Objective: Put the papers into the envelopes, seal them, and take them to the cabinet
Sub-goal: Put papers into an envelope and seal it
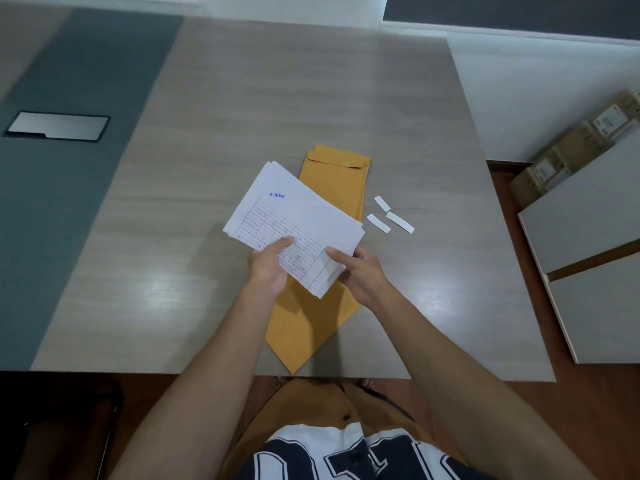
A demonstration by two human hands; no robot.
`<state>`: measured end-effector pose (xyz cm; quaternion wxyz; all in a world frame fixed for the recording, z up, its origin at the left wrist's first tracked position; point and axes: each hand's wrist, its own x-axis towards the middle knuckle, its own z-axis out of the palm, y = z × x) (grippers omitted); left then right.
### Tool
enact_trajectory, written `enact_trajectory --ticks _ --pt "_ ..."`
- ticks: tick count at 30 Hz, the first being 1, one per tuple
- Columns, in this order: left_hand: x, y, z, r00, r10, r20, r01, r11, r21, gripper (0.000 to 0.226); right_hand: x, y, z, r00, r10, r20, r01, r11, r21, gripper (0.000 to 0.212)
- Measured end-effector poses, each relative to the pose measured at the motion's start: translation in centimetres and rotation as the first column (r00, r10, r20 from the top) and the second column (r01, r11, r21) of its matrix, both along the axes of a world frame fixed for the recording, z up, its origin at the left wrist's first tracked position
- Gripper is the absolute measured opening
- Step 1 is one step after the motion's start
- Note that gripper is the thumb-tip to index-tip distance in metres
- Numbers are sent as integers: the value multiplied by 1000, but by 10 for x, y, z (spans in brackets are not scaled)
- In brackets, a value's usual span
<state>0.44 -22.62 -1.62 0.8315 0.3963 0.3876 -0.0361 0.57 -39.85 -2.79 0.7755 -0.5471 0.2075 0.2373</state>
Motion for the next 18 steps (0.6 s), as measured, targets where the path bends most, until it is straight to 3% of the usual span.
enact_trajectory --ticks 7,10,15,18 --pt "-10 26 -4 997 -46 61 44 999 28 34 9 -6 -1 998 -44 38 51 974 -221 42" --pt "-11 50 -2 985 -149 85 130 972 194 31 12 -20 -1 998 -42 55 52 976 -211 44" --pt "-11 65 -3 903 -430 -15 384 789 479 37 12 -29 6 994 -22 110 39 988 -151 39" --pt "-13 61 -5 863 -495 -104 456 672 584 38 10 -28 5 990 6 141 24 978 -209 36"
